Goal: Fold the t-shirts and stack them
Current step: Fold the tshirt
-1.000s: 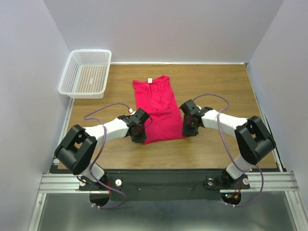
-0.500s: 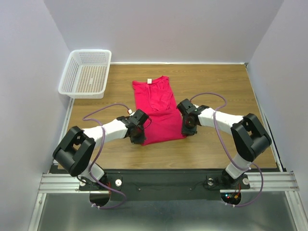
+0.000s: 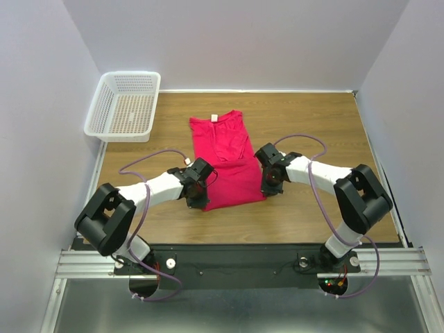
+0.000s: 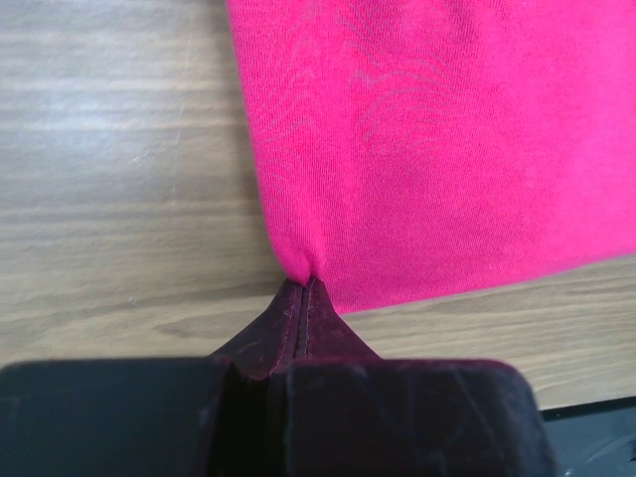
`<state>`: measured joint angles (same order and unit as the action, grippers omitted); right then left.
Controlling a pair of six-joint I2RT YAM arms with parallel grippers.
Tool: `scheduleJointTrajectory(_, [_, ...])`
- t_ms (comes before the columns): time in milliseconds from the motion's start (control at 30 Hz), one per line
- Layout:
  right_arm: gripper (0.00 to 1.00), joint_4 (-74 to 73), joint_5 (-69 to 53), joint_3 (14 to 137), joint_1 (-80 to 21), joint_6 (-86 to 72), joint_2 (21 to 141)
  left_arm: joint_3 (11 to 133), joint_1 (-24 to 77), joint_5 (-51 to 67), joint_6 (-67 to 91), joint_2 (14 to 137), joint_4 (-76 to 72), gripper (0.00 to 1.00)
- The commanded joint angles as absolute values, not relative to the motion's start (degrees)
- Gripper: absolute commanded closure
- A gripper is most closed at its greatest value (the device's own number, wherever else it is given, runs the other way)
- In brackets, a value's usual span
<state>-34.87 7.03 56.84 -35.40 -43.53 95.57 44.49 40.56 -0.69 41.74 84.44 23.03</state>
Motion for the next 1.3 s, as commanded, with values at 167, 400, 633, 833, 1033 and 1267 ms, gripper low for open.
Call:
scheduleJointTrajectory(167, [0.99, -44.7, 2.7, 47.8, -36.9, -42.7, 83.2, 38.9, 41.7, 8.5, 39.1, 73.3, 30.8, 1.0])
scheduleJointTrajectory(400, [0.99, -51.7, 0.3, 44.2, -38.9, -44.1, 73.8, 33.5, 46.4, 16.1, 40.9, 62.9, 33.6, 1.0])
scheduleJointTrajectory(633, [0.99, -55.9, 3.9, 56.0, -39.0, -43.4, 74.5, 42.3, 46.7, 5.5, 43.5, 59.8, 39.2, 1.0])
scheduleJointTrajectory(833, [0.99, -58.7, 10.7, 71.3, -38.8, -40.3, 79.7, 51.8, 41.2, -6.7, 43.3, 62.7, 41.7, 1.0])
scheduleJointTrajectory(1033, [0.99, -58.7, 13.4, 81.2, -38.5, -36.8, 88.4, 57.0, 34.0, -8.7, 37.6, 66.6, 39.3, 1.0])
scheduleJointTrajectory(1267, [0.99, -58.7, 13.8, 88.1, -35.2, -32.4, 93.1, 62.0, 30.4, -8.9, 32.3, 71.5, 36.7, 1.0])
